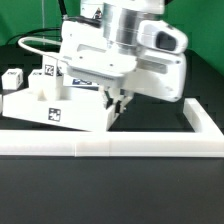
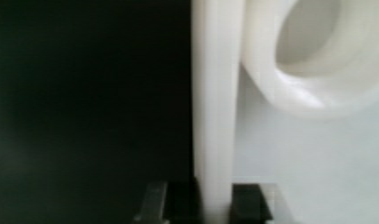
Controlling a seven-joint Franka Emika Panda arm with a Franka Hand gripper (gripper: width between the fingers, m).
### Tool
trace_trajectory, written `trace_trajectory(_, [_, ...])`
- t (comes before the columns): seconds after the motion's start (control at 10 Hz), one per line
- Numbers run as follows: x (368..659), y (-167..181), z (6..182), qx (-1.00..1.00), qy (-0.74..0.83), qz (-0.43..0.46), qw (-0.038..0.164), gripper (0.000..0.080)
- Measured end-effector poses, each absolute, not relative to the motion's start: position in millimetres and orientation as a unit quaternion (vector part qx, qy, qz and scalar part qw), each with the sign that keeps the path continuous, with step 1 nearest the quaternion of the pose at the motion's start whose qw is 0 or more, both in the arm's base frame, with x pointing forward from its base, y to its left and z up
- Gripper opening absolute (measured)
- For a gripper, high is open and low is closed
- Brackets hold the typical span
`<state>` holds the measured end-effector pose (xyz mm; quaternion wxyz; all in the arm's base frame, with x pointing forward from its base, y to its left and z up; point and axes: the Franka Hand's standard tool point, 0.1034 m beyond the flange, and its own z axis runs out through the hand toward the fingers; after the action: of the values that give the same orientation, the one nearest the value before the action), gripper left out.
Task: Assemble square table
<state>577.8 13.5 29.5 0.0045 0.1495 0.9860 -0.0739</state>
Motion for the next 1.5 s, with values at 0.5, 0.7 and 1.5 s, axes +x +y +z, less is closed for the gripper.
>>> trace_trajectory(0.5, [576.5, 8.1, 28.0, 0.158, 0.985, -0.075, 0.003, 0.0063])
trace_trajectory(0.7, [569.2, 34.9, 28.0, 0.110, 0.990, -0.087, -0.010, 0.0063])
trace_trajectory(1.5, [573.7, 94.9, 32.1, -0.075, 0.991, -0.088, -0.065, 0.0063])
